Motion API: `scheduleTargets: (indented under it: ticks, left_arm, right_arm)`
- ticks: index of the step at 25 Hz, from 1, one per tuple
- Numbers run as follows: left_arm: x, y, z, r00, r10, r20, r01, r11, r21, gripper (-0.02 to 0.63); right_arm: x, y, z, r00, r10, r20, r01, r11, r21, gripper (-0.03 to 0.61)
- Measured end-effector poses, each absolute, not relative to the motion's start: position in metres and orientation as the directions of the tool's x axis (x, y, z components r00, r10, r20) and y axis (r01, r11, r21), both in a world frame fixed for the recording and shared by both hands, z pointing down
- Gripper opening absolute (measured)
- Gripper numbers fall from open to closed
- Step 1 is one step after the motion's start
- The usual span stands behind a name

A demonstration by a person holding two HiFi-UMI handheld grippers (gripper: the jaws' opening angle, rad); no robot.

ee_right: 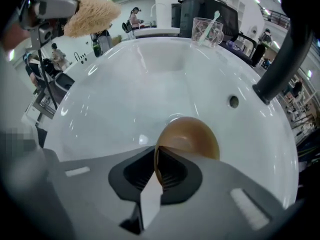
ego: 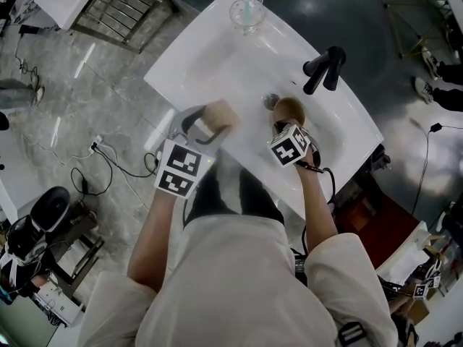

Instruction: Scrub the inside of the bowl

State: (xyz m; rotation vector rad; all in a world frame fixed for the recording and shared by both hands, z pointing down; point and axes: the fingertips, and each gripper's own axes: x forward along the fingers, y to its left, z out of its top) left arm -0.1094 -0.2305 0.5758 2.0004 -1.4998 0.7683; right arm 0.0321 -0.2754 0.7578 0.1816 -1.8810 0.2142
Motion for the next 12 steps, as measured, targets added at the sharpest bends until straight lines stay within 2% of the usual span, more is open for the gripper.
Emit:
scheduleTargets:
  ticks: [5, 12]
  left_arm:
    - [-0.108, -0.227, 0.563, 0.252, -0.68, 0.688, -0.956, -0.286, 0.068, 0.262]
    - [-0.113, -0.224, 0.537, 0.306, -0.694, 0.651, -0.933, -0.353, 0.062, 0.262]
  right_arm:
    - [0.029, -0.278, 0.734, -0.392, -0.031, 0.919, -0.347, 0.931, -0.116, 0.014]
    - [0.019, -0.269, 0.67, -0.607, -0.038, 0.794, -0.503, 0.792, -0.346, 0.015]
